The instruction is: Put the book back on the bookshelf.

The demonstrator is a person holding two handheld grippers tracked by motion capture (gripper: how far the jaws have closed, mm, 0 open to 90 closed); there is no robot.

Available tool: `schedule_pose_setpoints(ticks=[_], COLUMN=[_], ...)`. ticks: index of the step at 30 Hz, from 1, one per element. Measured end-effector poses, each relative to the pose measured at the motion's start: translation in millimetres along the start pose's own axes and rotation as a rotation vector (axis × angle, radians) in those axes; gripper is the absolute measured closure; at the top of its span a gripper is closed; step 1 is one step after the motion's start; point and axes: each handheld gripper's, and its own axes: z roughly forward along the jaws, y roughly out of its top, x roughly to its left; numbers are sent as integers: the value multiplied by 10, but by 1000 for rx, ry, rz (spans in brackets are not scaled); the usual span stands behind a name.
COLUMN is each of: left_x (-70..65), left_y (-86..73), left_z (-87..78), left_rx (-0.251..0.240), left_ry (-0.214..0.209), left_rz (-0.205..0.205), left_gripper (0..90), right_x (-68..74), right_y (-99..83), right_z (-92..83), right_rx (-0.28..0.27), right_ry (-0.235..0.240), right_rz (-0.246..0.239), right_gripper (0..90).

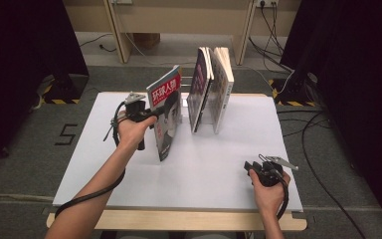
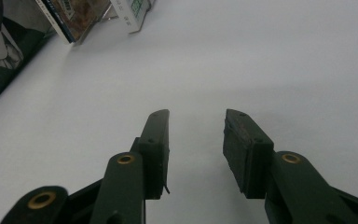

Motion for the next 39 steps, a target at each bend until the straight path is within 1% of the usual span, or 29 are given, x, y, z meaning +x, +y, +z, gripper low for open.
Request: schedule_pose_setpoints(ticks=[2,3,6,8,10,12,14,15,18,21,22,23,24,26,31,32,34,39], left_x=[-4,-3,-10,-10,-1,9,16,19,24,7,0,-3,-6,-16,-33,-36,-42,-42], left_y=[2,1,-7,-13,-23,-28,-34,-37,-43,-31,-23,-17,-8,13,67,79,102,143], left_z=[21,27,39,37,28,13,-11,-23,-56,-101,-119,-130,-141,-159,-196,-204,-218,-229], left_rx=[11,15,21,25,21,13,-3,-11,-34,-59,-69,-74,-81,-94,-126,-132,-143,-165], left_ry=[8,7,6,-1,-4,-10,-6,-8,-15,-9,-9,-10,-10,-4,10,13,20,23], left_rz=[-4,-5,-7,-5,-7,-9,-3,-5,-1,20,22,24,26,38,51,61,69,61], left_gripper=[810,813,849,857,859,860,861,862,863,864,864,864,864,864,865,865,864,865], right_x=[-3,1,-3,-5,-7,-21,-3,-12,-4,-1,-13,-3,-5,-6,-12,-12,-11,-12], right_y=[2,1,0,2,1,-2,-6,-4,-3,-4,-3,-5,-6,-6,-6,-6,-7,-6], right_z=[-4,-5,-6,-10,-10,-4,-6,-2,-7,-11,-11,-13,-13,-13,-15,-16,-17,-21], right_rx=[0,4,-1,-2,-1,-2,5,2,4,2,-3,1,0,-5,-5,-4,-6,-10], right_ry=[-1,3,4,3,3,4,4,5,6,5,0,5,4,3,2,1,-1,-2], right_rz=[5,15,12,14,17,3,22,8,12,16,2,19,19,16,12,11,11,10], right_gripper=[613,613,612,613,612,611,611,611,611,611,612,612,612,611,612,612,611,611])
